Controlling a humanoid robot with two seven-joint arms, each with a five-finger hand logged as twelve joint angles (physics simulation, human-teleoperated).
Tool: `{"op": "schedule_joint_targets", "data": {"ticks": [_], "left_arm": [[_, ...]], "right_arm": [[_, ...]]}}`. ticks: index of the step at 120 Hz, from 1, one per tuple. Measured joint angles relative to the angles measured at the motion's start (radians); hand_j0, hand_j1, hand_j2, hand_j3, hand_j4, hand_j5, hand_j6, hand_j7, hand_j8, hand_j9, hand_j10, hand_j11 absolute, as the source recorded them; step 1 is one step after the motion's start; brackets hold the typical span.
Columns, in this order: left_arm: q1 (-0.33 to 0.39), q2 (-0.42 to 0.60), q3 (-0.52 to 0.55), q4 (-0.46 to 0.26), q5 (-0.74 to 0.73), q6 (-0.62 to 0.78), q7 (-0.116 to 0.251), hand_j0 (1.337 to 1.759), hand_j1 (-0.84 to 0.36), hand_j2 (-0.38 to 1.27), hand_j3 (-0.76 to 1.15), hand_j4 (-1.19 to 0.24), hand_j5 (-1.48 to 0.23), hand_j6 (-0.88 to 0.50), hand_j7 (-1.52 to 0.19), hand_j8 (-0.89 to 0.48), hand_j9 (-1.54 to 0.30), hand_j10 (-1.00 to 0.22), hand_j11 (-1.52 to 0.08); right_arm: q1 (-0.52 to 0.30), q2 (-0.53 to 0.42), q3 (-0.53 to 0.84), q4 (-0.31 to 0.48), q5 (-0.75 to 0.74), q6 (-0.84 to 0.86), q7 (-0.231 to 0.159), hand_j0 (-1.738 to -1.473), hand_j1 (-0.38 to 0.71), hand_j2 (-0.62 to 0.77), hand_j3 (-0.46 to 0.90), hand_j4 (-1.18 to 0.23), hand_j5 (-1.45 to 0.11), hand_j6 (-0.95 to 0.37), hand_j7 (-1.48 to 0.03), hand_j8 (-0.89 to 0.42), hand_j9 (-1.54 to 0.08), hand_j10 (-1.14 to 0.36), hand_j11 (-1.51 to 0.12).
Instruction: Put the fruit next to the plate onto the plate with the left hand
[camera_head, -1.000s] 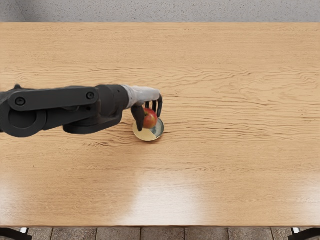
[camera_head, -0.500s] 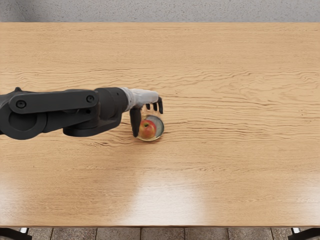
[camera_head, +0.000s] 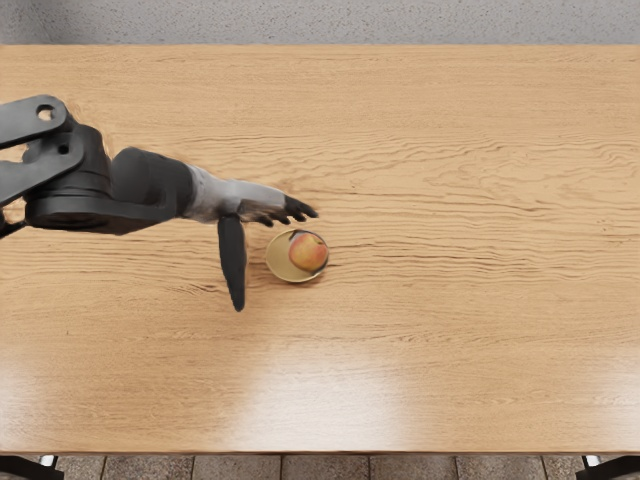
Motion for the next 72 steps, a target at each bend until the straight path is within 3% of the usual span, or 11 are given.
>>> {"op": "schedule_joint_targets", "data": {"ticks": [15, 26, 35, 44, 53, 72], "left_arm": [[0.153, 0.094, -0.239, -0.019, -0.195, -0.146, 0.000, 1.658, 0.33, 0.01, 0.00, -0.02, -0.03, -0.02, -0.03, -0.02, -0.03, -0.02, -0.03], [0.190, 0.182, -0.339, -0.026, -0.272, -0.183, 0.000, 1.658, 0.33, 0.01, 0.00, -0.01, -0.02, -0.01, -0.02, -0.01, -0.02, -0.02, -0.02], [0.193, 0.267, -0.381, -0.027, -0.344, -0.197, 0.000, 1.658, 0.34, 0.01, 0.00, -0.01, -0.02, -0.01, -0.02, -0.01, -0.02, -0.01, -0.02], [0.298, 0.354, -0.404, -0.025, -0.409, -0.203, 0.000, 1.658, 0.34, 0.00, 0.00, -0.01, -0.01, -0.01, -0.01, -0.01, -0.01, -0.01, -0.01], [0.331, 0.420, -0.415, -0.021, -0.462, -0.207, 0.000, 1.658, 0.34, 0.00, 0.00, -0.01, -0.01, -0.01, -0.01, -0.01, -0.01, -0.01, -0.01], [0.347, 0.439, -0.423, -0.013, -0.510, -0.209, 0.000, 1.658, 0.35, 0.00, 0.00, -0.01, -0.01, -0.01, -0.01, -0.01, -0.01, -0.01, -0.01]], "right_arm": [[0.000, 0.000, 0.000, 0.000, 0.000, 0.000, 0.000, -1.658, -0.33, 0.00, 0.00, -0.01, -0.02, -0.01, -0.02, -0.01, -0.02, -0.01, -0.02], [0.000, 0.000, 0.000, 0.000, 0.000, 0.000, 0.000, -1.658, -0.33, 0.00, 0.00, -0.01, -0.02, -0.01, -0.02, -0.01, -0.02, -0.01, -0.02], [0.000, 0.000, 0.000, 0.000, 0.000, 0.000, 0.000, -1.658, -0.33, 0.00, 0.00, -0.01, -0.02, -0.01, -0.02, -0.01, -0.02, -0.01, -0.02], [0.000, 0.000, 0.000, 0.000, 0.000, 0.000, 0.000, -1.658, -0.33, 0.00, 0.00, -0.01, -0.02, -0.01, -0.02, -0.01, -0.02, -0.01, -0.02], [0.000, 0.000, 0.000, 0.000, 0.000, 0.000, 0.000, -1.658, -0.33, 0.00, 0.00, -0.01, -0.02, -0.01, -0.02, -0.01, -0.02, -0.01, -0.02], [0.000, 0.000, 0.000, 0.000, 0.000, 0.000, 0.000, -1.658, -0.33, 0.00, 0.00, -0.01, -0.02, -0.01, -0.02, -0.01, -0.02, -0.01, -0.02]]}}
